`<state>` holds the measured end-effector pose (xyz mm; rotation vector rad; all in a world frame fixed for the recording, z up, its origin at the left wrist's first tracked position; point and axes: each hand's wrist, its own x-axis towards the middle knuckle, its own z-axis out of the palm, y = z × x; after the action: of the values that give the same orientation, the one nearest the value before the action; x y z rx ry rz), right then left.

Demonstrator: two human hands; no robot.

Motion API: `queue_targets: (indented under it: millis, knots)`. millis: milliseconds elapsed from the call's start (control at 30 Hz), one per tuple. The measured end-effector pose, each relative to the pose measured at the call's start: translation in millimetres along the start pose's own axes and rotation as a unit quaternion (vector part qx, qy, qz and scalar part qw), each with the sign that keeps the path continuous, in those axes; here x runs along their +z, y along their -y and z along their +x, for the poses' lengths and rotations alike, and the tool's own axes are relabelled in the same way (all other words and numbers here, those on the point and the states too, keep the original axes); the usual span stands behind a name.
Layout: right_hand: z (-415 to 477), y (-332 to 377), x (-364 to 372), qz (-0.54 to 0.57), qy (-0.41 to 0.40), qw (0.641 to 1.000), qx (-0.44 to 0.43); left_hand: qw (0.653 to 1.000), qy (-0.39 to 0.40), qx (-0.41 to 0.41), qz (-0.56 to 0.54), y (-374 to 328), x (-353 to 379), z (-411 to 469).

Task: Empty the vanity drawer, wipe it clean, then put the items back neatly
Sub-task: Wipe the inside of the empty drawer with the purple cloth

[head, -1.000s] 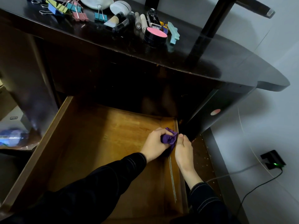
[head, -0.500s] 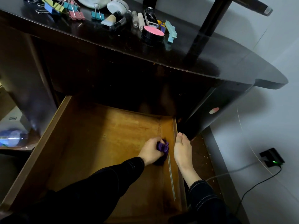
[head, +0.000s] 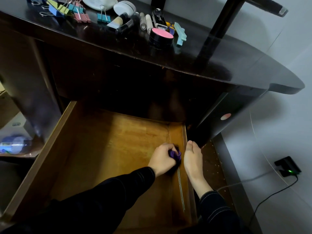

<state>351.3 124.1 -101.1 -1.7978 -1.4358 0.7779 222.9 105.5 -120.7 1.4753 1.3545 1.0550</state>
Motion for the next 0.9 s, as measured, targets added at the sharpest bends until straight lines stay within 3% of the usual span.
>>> queue_targets:
  millis: [133, 367, 533, 733, 900]
  knots:
    - [-1, 1, 0, 0.002, -0.007, 1.000, 0.008, 0.998, -0.040, 0.021, -0.043, -7, -5, 16]
    - [-2, 1, 0, -0.001, -0.003, 1.000, 0.008, 0.996, 0.063, -0.048, -0.029, 7, -6, 4]
    - [-2, 1, 0, 0.002, -0.003, 1.000, 0.004, 0.998, 0.019, 0.004, -0.053, -4, -2, 4]
    - [-2, 2, 1, -0.009, -0.004, 1.000, 0.008, 0.992, 0.074, -0.099, -0.041, 8, -1, -4]
    - [-1, 2, 1, -0.007, -0.005, 1.000, 0.008, 0.994, 0.013, -0.012, -0.109, -12, -6, 9]
